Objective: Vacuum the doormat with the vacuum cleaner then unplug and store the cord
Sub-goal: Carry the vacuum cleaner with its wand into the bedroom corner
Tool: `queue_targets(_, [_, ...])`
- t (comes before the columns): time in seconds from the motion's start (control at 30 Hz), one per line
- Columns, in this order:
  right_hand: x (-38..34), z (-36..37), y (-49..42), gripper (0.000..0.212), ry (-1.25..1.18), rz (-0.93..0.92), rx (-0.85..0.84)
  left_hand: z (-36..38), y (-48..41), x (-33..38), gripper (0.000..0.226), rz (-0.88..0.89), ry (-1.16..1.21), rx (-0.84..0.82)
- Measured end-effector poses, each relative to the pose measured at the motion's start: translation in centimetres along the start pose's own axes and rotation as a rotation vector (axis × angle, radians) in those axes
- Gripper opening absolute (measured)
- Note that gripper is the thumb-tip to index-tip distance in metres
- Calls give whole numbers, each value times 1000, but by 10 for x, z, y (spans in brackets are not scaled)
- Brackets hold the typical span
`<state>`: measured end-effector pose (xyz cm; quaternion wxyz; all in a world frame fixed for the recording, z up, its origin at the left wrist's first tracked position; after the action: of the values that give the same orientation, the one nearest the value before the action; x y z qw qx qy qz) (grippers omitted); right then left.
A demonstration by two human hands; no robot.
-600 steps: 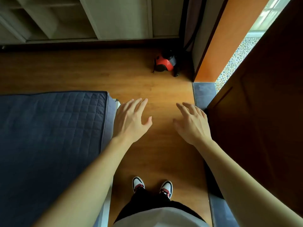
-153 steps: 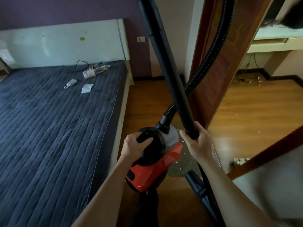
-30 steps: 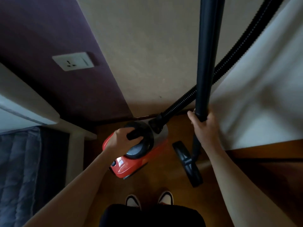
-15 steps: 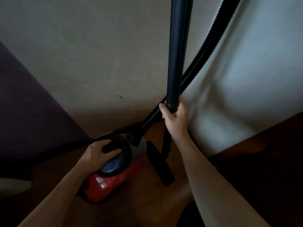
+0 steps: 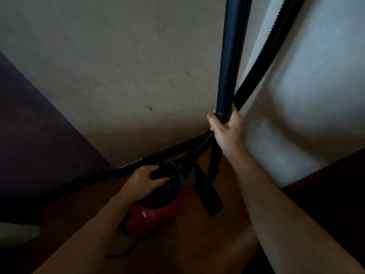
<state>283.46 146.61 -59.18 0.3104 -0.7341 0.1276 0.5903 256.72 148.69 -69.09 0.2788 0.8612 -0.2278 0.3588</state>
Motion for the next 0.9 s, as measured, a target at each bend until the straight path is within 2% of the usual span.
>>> queue_targets(0.33, [23, -12, -18, 15, -69, -61, -4, 28, -27, -10, 10, -30, -43, -52])
queue_targets(0.6, [37, -31, -18, 26, 28, -69, 74, 27, -27, 0, 15, 32, -62, 101])
queue_targets(0.77, [56, -25, -8, 20, 77, -24, 50, 26, -22, -4, 33, 118, -88, 189])
queue_targets(0.9, [63, -22, -3, 22, 67, 8, 65, 32, -26, -4, 33, 150, -39, 199])
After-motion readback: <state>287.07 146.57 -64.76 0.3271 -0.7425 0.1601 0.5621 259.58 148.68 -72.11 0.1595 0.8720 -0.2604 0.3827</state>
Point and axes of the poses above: each hand's wrist, its own y-axis away from the middle knuckle, its own z-axis out of the palm, x = y × z, the point moved 7 cm from there along -y, towards the middle knuckle, and after that the axes turned 4 degrees about -x, right-handed, at the moved point
